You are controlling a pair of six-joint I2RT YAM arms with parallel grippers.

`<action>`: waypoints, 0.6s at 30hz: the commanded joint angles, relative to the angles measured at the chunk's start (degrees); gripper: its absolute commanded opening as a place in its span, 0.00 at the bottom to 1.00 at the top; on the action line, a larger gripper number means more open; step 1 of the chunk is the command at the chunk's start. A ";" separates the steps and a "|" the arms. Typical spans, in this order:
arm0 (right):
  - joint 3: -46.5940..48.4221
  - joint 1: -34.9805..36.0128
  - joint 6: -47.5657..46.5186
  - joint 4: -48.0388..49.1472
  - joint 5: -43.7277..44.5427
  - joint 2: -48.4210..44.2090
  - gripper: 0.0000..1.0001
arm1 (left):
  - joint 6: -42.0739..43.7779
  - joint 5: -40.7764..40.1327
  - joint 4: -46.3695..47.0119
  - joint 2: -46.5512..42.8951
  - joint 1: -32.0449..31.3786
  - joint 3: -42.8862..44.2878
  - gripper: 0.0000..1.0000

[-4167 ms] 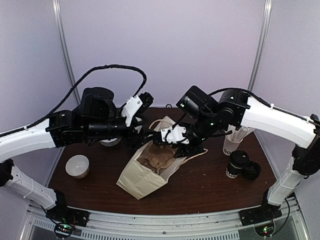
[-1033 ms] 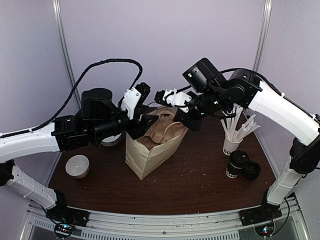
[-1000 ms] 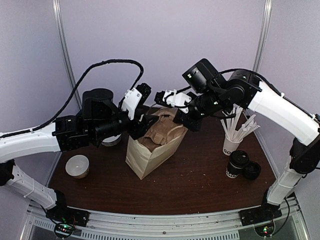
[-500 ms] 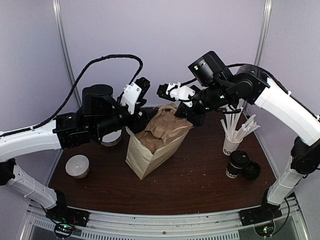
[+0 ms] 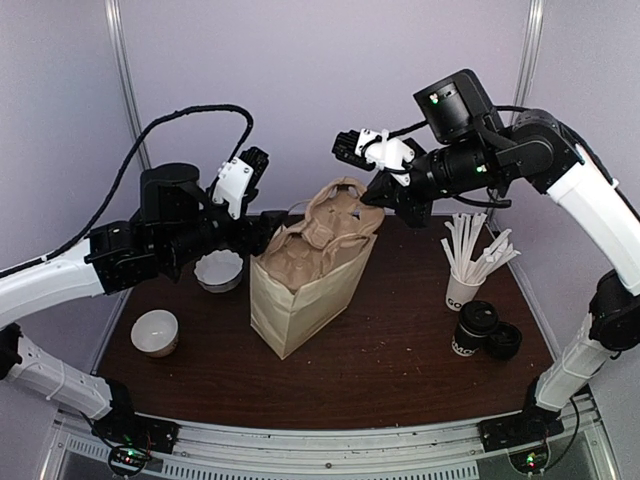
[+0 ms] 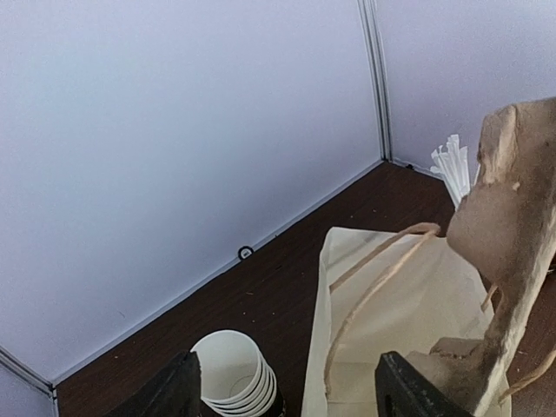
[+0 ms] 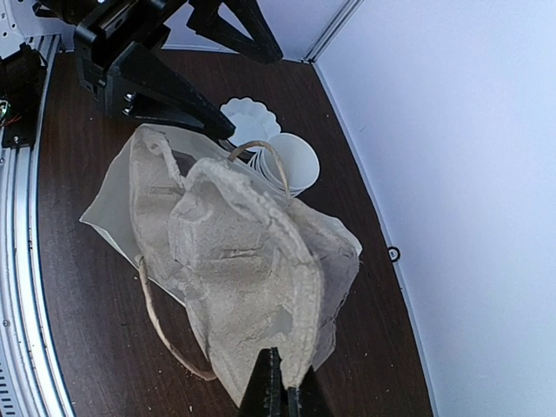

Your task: Pack the takeout coffee

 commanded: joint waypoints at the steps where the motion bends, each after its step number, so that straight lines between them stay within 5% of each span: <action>1: 4.42 -1.24 -0.51 -0.28 0.76 -0.62 0.00 | -0.56 -0.09 -0.15 -3.18 0.41 -0.87 0.73; 18: 13.15 -12.32 2.32 0.19 -1.56 -3.18 0.00 | -0.38 -0.53 -3.77 -5.89 3.60 -1.81 0.74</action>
